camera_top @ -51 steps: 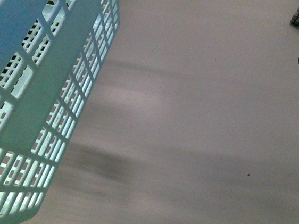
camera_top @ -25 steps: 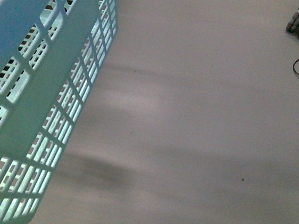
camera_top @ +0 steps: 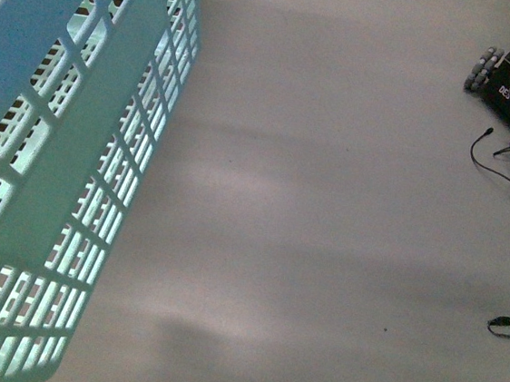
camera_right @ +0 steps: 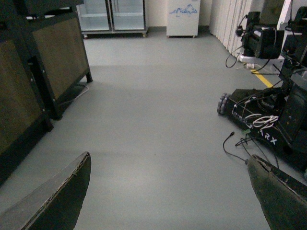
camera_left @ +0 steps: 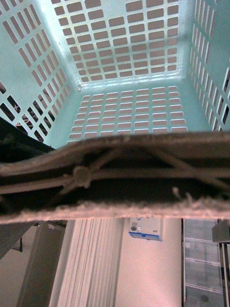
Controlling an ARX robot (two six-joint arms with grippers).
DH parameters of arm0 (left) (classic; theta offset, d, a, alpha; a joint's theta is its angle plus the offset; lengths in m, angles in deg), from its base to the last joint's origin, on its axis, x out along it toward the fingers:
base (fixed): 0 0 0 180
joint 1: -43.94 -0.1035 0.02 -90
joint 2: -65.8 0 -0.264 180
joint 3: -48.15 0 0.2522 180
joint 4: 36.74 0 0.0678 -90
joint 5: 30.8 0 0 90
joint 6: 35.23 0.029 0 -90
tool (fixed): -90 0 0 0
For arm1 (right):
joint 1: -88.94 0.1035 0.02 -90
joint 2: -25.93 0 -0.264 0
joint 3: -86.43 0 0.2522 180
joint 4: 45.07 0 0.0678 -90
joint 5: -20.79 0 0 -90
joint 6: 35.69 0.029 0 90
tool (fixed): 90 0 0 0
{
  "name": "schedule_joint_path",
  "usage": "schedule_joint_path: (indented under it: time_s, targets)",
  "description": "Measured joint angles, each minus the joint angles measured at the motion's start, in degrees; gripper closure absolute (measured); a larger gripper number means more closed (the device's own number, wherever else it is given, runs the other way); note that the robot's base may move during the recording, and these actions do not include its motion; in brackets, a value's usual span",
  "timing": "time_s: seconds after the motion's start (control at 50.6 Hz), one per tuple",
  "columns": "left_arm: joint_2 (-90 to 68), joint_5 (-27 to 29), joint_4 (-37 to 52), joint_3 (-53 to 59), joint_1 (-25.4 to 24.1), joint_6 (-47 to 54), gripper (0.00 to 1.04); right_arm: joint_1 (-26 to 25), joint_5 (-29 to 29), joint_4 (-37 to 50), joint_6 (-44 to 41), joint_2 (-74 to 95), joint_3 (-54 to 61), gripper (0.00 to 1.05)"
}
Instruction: Pick lemon and mango into basket
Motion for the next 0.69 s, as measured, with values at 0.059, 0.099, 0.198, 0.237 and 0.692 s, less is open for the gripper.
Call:
schedule_joint_path:
  time_s: [0.059,0.099,0.198,0.237,0.692]
  targets:
    - [0.0,0.02,0.0,-0.02,0.0,0.0,1.0,0.0,-0.02,0.0,0.0,0.0,0.0,0.09]
    - [0.0,0.0,0.0,-0.02,0.0,0.02,1.0,0.0,0.0,0.0,0.0,0.0,0.0,0.09]
    - [0.0,0.0,0.0,0.0,0.0,0.0,1.0,0.0,-0.04,0.0,0.02,0.0,0.0,0.09]
    - [0.0,0.0,0.0,-0.02,0.0,0.02,1.0,0.0,-0.02,0.0,0.04,0.0,0.0,0.09]
    - [0.0,0.0,0.0,-0.02,0.0,0.02,1.0,0.0,-0.02,0.0,0.02,0.0,0.0,0.09]
